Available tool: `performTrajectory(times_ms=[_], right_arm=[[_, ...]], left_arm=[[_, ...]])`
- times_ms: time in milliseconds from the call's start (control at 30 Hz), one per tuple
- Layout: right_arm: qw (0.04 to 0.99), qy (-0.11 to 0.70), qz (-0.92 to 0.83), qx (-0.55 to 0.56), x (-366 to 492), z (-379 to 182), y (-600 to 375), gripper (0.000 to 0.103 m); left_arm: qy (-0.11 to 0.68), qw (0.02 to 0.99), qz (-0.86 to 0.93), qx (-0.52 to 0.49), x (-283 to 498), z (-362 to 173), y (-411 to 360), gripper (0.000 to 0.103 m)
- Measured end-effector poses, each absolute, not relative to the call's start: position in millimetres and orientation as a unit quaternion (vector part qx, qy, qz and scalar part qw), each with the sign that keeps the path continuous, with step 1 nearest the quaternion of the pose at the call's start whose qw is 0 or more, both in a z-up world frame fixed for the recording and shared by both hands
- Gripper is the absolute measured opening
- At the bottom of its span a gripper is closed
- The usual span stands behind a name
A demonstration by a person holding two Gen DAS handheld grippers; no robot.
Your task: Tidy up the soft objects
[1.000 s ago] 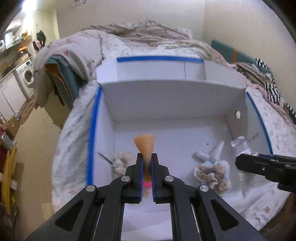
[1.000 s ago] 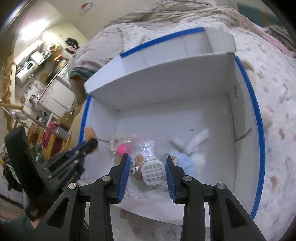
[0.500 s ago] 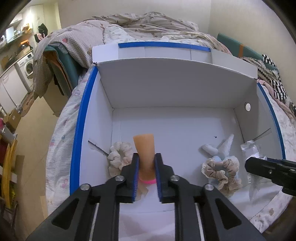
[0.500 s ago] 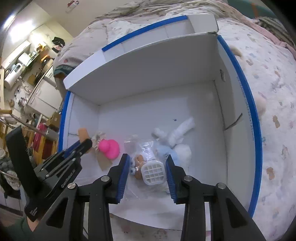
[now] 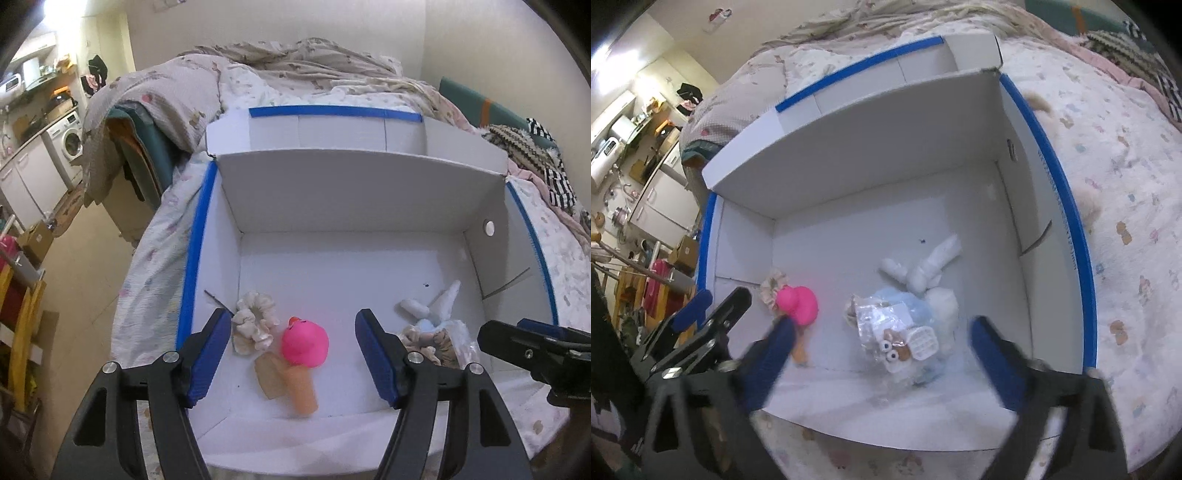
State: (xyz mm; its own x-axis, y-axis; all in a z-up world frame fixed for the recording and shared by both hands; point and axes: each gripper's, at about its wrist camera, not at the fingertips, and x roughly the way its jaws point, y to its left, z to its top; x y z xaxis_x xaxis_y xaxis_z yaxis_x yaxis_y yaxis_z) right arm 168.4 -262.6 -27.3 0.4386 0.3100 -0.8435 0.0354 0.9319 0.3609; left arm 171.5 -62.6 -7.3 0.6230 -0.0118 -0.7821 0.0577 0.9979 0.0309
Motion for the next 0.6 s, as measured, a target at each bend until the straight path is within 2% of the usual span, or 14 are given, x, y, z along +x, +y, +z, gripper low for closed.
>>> performTrajectory(times_ms=[300, 600], right_arm=[[0.859, 0.479, 0.081, 0.162, 148, -11, -266, 0.103], [0.856, 0.488, 0.089, 0.147, 111, -12, -260, 0.103]], left_arm=[[0.447, 0.894, -0.002, 0.037, 147, 3, -41, 0.068], [0.448, 0.893, 0.019, 0.039, 97, 7, -30, 0.070]])
